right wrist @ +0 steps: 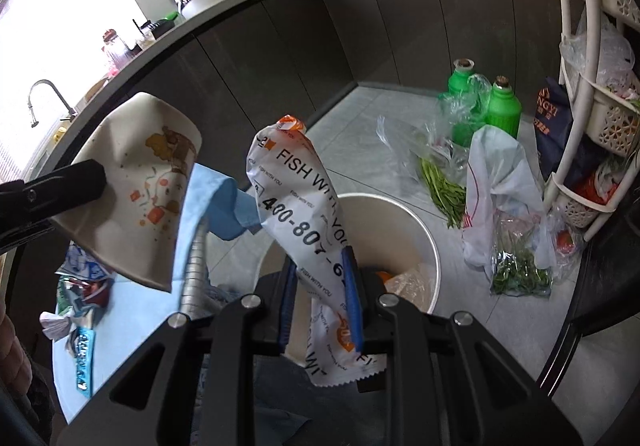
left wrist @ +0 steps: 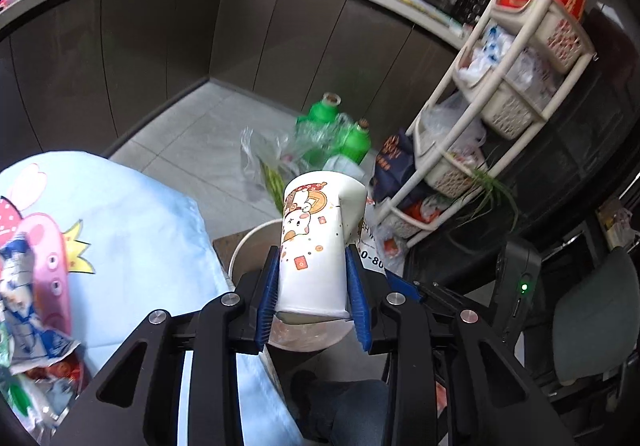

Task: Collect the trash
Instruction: 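Drop paper cup into bucket with left tool while right tool drops wrapper in, then move both open tools back over the table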

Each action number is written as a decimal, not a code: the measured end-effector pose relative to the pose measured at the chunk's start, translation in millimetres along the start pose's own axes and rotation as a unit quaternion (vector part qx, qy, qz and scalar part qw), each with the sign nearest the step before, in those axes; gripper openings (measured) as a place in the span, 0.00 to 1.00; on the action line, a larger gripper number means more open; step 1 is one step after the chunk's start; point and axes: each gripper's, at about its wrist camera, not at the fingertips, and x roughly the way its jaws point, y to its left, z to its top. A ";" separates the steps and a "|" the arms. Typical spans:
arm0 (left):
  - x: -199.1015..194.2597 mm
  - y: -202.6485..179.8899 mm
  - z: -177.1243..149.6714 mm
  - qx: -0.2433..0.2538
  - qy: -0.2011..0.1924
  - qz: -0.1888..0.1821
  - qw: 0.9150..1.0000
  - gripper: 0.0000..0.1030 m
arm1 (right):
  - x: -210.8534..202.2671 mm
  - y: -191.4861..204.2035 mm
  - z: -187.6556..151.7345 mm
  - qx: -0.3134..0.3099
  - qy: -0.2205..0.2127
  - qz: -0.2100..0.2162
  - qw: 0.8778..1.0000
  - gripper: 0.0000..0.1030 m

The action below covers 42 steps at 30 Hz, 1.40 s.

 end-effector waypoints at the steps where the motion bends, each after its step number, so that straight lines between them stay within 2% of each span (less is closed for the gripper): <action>1: 6.7 1.0 -0.1 0.001 0.005 0.003 1.000 0.29 | 8.0 -3.0 -0.5 0.000 0.005 -0.004 1.000 0.23; 7: 46.9 9.1 0.4 0.002 0.035 0.016 0.999 0.30 | 43.2 -13.8 -4.2 -0.003 0.026 -0.014 1.000 0.26; 10: 58.6 11.5 0.2 0.006 0.045 0.024 0.999 0.31 | 54.5 -16.6 -7.4 -0.012 0.030 -0.024 0.999 0.38; 13: 68.3 11.3 1.1 0.008 0.051 0.029 0.998 0.32 | 59.9 -19.9 -10.7 -0.017 0.032 -0.028 0.999 0.45; 19: 80.2 6.3 1.7 0.021 0.055 0.041 0.997 0.34 | 57.3 -21.8 -16.6 -0.032 0.030 -0.041 0.998 0.50; 20: 80.3 5.2 2.0 0.023 0.052 0.045 0.997 0.38 | 56.5 -21.7 -17.0 -0.036 0.030 -0.043 0.998 0.51; 22: 78.7 4.3 2.5 0.022 0.043 0.049 0.998 0.57 | 54.4 -20.2 -18.0 -0.045 0.027 -0.049 0.997 0.55; 25: 69.3 5.5 3.0 0.015 0.019 0.053 0.998 0.74 | 50.2 -15.8 -19.9 -0.065 0.019 -0.055 0.996 0.62; 26: 66.2 5.7 3.4 0.014 0.013 0.057 0.998 0.77 | 48.9 -13.6 -20.9 -0.073 0.016 -0.058 0.996 0.65; 28: 58.8 6.5 4.2 0.013 -0.001 0.063 0.998 0.91 | 46.3 -9.8 -23.0 -0.083 0.013 -0.058 0.995 0.74; 30: 49.8 6.2 4.3 0.013 -0.016 0.071 0.997 0.92 | 43.0 -6.3 -24.3 -0.089 0.009 -0.054 0.995 0.82; 33: 39.5 6.9 5.1 0.003 -0.015 0.068 0.998 0.92 | 37.4 -0.8 -23.9 -0.093 0.006 -0.052 0.994 0.97; 42: -14.9 6.3 -11.7 -0.015 -0.042 0.081 0.996 0.92 | 5.9 25.6 -17.4 -0.107 -0.008 -0.049 0.993 0.96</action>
